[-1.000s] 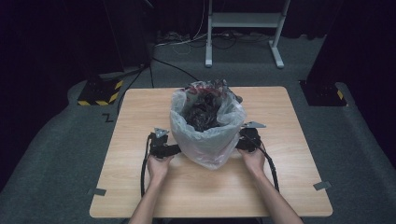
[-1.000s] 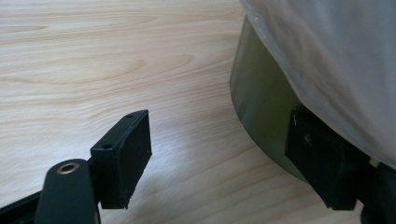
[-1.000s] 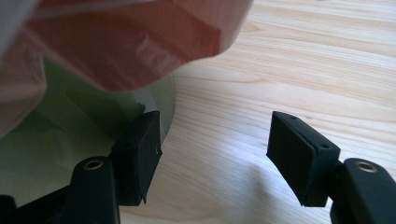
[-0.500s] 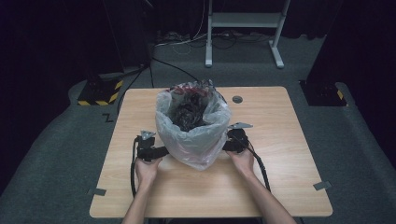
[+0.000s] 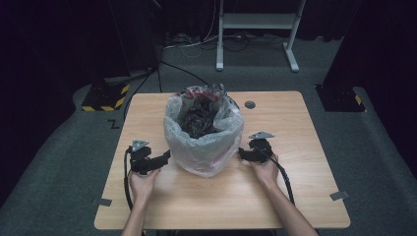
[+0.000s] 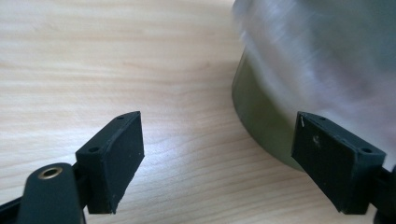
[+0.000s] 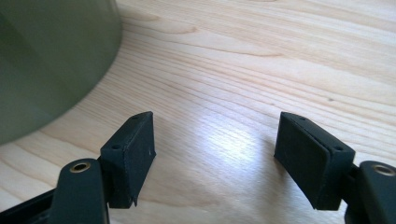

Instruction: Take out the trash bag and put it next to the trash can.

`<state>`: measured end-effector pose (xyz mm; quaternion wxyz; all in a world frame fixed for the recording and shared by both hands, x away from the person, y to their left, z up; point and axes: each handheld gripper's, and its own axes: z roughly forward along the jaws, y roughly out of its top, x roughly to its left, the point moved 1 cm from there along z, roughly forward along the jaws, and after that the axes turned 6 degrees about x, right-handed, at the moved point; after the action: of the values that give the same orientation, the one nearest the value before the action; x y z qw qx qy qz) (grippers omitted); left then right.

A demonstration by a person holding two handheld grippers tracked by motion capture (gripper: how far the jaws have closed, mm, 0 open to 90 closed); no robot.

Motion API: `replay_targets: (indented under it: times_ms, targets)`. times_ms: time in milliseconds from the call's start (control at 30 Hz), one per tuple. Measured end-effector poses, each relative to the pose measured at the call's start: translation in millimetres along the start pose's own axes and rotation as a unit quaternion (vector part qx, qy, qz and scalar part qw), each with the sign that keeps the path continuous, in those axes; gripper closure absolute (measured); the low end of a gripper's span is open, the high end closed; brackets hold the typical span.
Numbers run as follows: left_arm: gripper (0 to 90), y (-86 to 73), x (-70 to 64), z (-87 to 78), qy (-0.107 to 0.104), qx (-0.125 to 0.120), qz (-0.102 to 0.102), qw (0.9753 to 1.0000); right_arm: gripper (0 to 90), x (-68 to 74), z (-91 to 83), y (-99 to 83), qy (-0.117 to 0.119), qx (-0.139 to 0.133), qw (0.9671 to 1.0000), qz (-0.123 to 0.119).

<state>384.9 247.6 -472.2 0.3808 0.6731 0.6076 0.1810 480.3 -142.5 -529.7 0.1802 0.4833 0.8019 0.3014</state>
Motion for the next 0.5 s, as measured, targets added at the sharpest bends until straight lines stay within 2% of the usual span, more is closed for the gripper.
replay_targets:
  times_ms: [33,133,233,500]
  targets:
    - [16.7,1.0,0.7,-5.8,-0.001,-0.005,0.002,1.0000,27.0,-0.7,0.9,-1.4,-0.005,-0.007,1.0000,-0.005]
    - [16.3,3.9,1.1,-22.6,-0.013,-0.021,0.001,0.9997,26.1,-3.2,0.3,-2.1,-0.007,-0.005,1.0000,0.000]
    - [15.5,8.8,-0.5,-36.4,-0.021,-0.030,0.011,0.9993,26.1,-4.0,0.0,-2.4,-0.006,-0.005,1.0000,-0.002]
    - [15.0,27.5,-7.9,-50.1,-0.039,-0.038,0.026,0.9982,26.1,-3.5,-0.7,-3.2,-0.011,-0.006,0.9999,-0.002]
